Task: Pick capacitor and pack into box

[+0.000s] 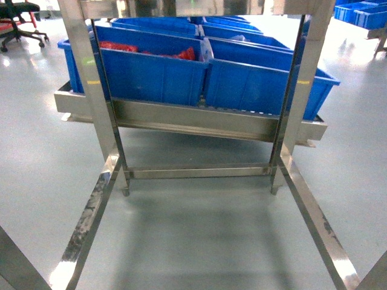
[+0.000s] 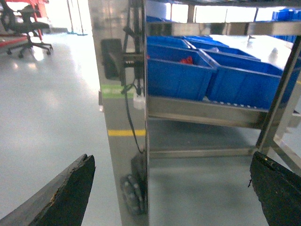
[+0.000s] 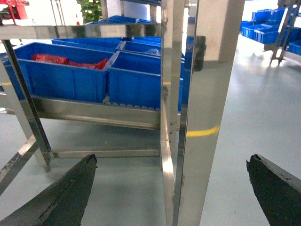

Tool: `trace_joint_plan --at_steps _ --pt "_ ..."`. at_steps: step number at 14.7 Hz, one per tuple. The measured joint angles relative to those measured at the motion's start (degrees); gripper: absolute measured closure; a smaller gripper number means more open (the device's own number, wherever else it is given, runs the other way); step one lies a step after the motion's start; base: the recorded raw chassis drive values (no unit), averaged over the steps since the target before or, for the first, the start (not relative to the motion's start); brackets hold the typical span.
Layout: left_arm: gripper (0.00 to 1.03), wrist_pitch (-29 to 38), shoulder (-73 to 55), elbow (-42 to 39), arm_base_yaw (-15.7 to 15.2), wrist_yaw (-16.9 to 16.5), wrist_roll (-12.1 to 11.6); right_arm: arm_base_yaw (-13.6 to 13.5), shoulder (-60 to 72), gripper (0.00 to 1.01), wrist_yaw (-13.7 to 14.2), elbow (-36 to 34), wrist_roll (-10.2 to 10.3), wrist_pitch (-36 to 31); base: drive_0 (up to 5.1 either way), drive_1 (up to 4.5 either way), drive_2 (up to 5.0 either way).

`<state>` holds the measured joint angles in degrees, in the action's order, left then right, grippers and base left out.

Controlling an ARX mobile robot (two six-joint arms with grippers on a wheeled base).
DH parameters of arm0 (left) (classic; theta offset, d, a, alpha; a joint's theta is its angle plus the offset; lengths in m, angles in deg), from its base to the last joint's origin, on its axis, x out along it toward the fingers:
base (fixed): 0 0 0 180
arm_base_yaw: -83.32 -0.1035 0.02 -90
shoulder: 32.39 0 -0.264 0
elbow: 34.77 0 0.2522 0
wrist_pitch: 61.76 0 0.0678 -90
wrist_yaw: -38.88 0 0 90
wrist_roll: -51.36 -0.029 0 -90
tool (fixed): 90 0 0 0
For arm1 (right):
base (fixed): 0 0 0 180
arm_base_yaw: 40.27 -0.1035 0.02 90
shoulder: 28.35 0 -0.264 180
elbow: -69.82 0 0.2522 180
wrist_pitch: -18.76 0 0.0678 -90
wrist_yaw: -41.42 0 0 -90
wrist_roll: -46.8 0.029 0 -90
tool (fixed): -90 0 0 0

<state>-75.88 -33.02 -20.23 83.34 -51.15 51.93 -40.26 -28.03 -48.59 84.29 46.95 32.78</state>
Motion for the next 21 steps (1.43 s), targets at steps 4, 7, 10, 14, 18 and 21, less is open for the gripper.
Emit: trace_joint_plan --at_steps 4,7,10,14,18,21 --pt "0.05 0.09 0.00 0.00 0.00 0.00 -0.26 0.00 0.00 0.03 0.04 0.00 0.07 0.02 0.0 0.00 0.0" --pt "0.05 0.09 0.00 0.00 0.00 0.04 -0.50 0.00 0.00 0.03 -0.04 0.00 -0.04 0.09 0.0 0.00 0.0" --pt "0.05 0.09 0.00 0.00 0.00 0.04 -0.61 0.00 0.00 0.03 0.02 0.00 0.00 0.02 0.0 0.00 0.0" --pt "0.05 0.11 0.00 0.00 0.00 0.04 -0.61 0.00 0.00 0.03 0.00 0.00 0.00 -0.02 0.0 0.00 0.0" --pt "0.05 0.20 0.00 0.00 0.00 0.17 -0.61 0.00 0.00 0.03 -0.02 0.00 -0.02 -0.04 0.0 0.00 0.0" --pt "0.05 0.22 0.00 0.00 0.00 -0.07 -0.61 0.00 0.00 0.03 -0.02 0.00 0.00 -0.17 0.0 0.00 0.0"
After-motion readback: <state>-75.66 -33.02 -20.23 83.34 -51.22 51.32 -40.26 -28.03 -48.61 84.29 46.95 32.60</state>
